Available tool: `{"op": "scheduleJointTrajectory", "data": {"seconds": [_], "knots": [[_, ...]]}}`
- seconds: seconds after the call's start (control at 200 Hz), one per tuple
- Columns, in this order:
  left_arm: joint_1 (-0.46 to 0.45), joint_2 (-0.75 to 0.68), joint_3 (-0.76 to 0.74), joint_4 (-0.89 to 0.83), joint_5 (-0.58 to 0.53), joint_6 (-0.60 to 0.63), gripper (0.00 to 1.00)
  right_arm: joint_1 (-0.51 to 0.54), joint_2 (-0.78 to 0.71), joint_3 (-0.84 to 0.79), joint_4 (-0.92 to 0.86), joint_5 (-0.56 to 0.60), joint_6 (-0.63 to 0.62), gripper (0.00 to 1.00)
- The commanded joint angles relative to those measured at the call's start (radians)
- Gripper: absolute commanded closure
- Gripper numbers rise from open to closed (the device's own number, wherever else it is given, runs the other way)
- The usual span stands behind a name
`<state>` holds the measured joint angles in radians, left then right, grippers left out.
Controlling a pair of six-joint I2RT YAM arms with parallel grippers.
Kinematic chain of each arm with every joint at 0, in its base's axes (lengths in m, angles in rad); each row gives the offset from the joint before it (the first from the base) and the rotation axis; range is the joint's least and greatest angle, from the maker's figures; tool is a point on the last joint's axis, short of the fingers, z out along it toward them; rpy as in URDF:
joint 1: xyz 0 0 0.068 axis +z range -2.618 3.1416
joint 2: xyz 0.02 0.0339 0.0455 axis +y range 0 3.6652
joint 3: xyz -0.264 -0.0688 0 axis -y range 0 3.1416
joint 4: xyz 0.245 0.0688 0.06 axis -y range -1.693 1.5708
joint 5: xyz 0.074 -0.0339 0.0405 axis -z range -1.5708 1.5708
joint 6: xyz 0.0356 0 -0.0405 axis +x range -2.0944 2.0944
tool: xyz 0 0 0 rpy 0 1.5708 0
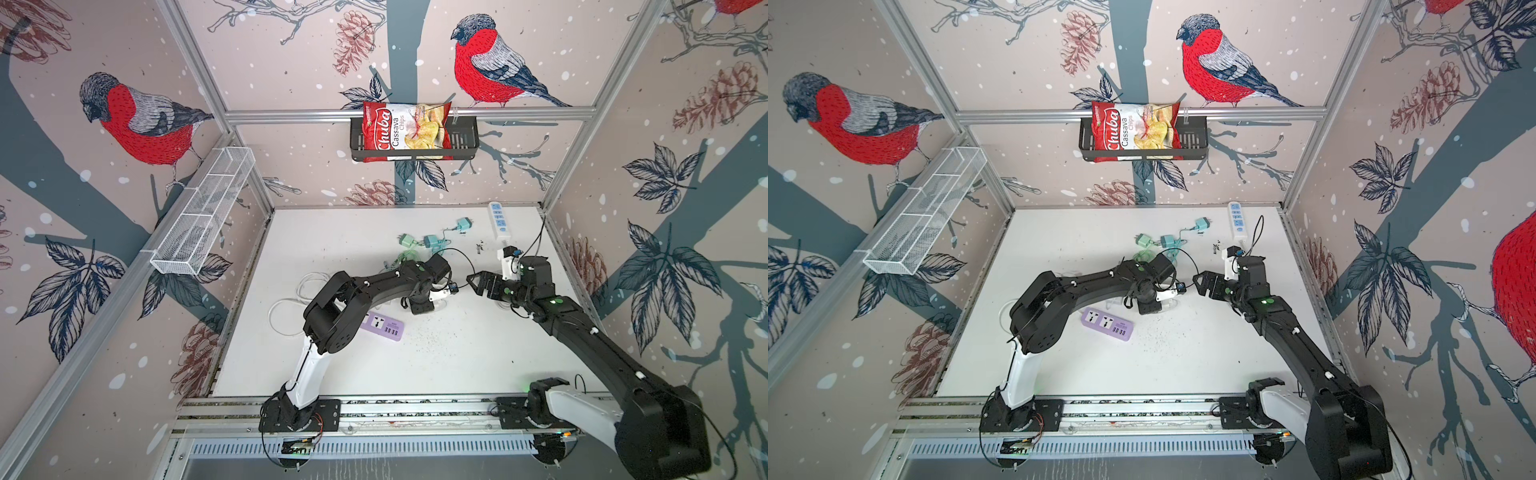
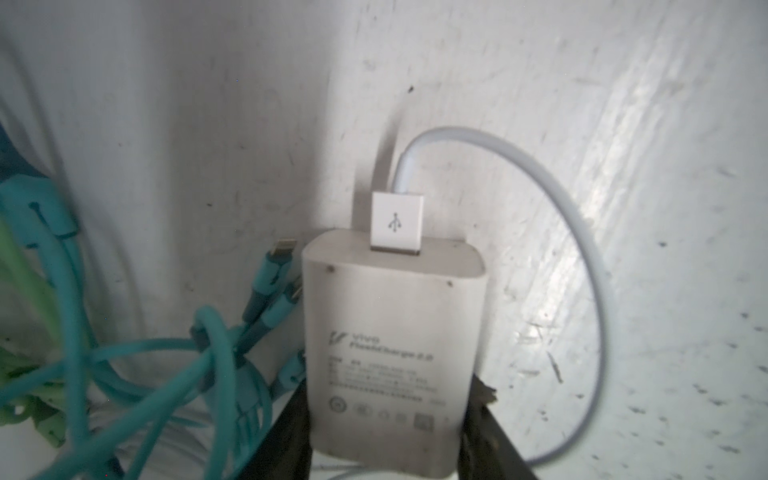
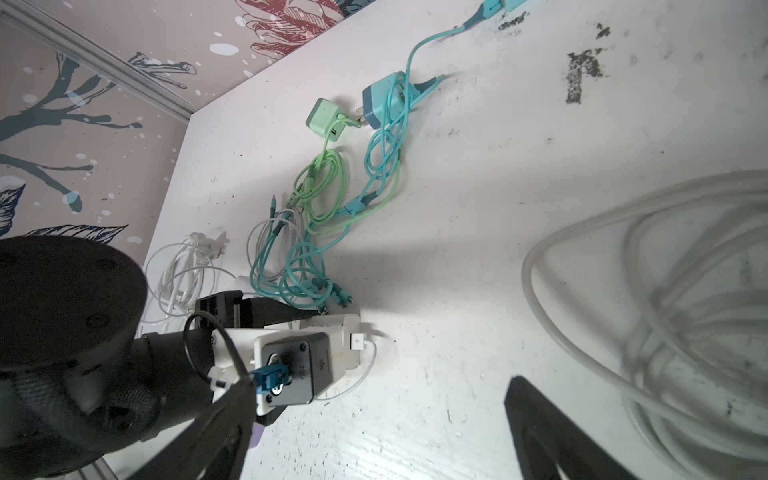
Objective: Insert the plug
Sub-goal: 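Grasp the white charger with the left gripper and lift it, then hold the charger up with the left gripper while the right gripper grasps it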
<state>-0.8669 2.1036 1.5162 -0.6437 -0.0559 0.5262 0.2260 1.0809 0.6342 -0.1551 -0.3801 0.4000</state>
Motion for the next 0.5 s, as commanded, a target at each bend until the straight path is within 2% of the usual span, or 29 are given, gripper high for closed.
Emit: {"op": "scheduleJointTrajectory", "data": {"seconds": [0.0,0.08,0.225,0.365,0.495], "knots": [[0.001,-0.012,-0.045,0.045,-0.024,-0.029,0.96,-0.018,0.002,-0.01,0.012,0.0,0.043,0.06],[0.004,-0.064,-0.077,0.105,-0.036,-0.055,1.0,-0.035,0.011,-0.02,0.015,0.002,0.072,0.06],[0.009,-0.16,-0.136,0.255,-0.078,-0.103,1.0,-0.031,0.057,-0.051,0.09,-0.027,0.167,0.07],[0.008,-0.232,-0.181,0.369,-0.144,-0.121,1.0,-0.019,0.077,-0.033,0.102,-0.038,0.176,0.08],[0.009,-0.301,-0.229,0.421,-0.151,-0.124,1.0,0.004,0.09,0.004,0.124,-0.134,0.161,0.08]]}}
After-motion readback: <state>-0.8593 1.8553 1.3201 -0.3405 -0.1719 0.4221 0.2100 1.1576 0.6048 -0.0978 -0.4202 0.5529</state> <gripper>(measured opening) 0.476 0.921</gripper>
